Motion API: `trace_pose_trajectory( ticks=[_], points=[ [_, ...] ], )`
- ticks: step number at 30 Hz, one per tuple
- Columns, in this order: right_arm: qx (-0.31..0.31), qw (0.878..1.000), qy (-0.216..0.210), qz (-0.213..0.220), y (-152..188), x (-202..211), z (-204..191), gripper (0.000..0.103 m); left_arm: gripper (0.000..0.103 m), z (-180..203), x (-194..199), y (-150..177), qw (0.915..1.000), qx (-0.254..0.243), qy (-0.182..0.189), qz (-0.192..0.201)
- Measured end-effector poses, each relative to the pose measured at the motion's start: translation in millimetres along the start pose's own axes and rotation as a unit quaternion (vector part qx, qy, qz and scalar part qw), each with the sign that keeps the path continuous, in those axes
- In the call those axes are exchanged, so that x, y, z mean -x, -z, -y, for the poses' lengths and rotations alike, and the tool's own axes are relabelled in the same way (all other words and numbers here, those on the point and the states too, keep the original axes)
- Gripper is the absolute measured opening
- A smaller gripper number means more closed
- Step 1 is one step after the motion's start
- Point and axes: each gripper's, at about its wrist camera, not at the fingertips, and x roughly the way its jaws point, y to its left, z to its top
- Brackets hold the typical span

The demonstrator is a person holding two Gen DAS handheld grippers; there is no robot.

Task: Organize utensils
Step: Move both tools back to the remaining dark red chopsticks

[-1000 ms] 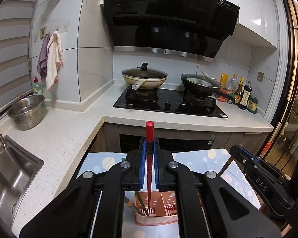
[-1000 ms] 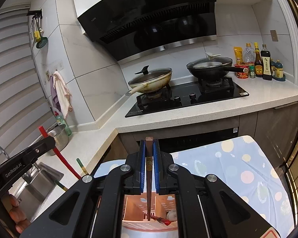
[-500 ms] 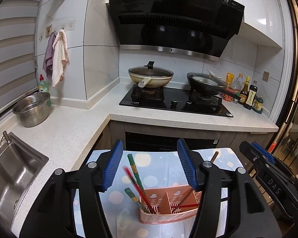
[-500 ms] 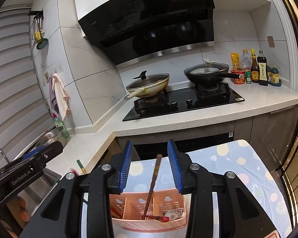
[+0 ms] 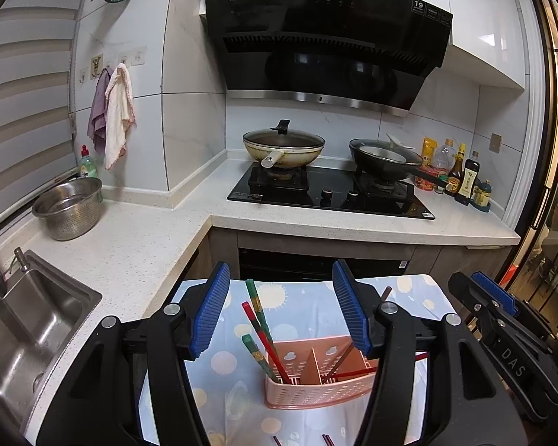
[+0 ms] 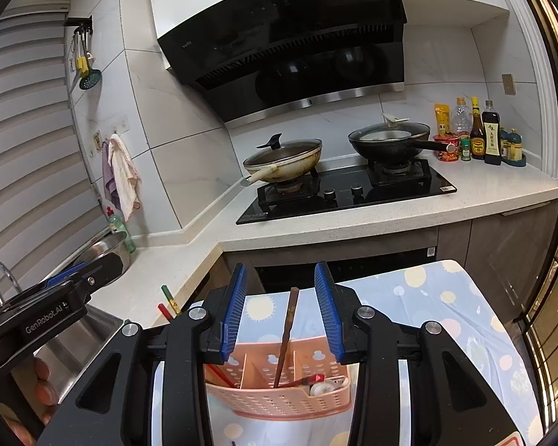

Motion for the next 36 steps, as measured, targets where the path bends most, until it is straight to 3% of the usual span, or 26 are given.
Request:
trace_pose_trajectory(
  ticks=[13,22,29,36],
  points=[
    [0.024,1.0,-0.001,0.0,21.1,60.0,-2.6,0.037,0.061,4.3,60.4,17.9,0.9998,-0.005,0.006,0.017],
    [0.031,0.999,0.002,-0.044,67.2,104.0,5.8,0.045,0.07,3.8,95.3,60.0,0.9999,-0.015,0.004,0.003],
    [0.03,0.994,0.008,-0.109,134.1,120.5,18.8,0.045,0.07,2.6,99.9,127.1,0.9982,-0.014,0.006,-0.059],
    [0.034,0.983,0.028,-0.176,204.1,126.0,31.9,0.045,0.07,3.0,94.7,198.2,0.9907,-0.012,0.004,-0.136]
  ],
)
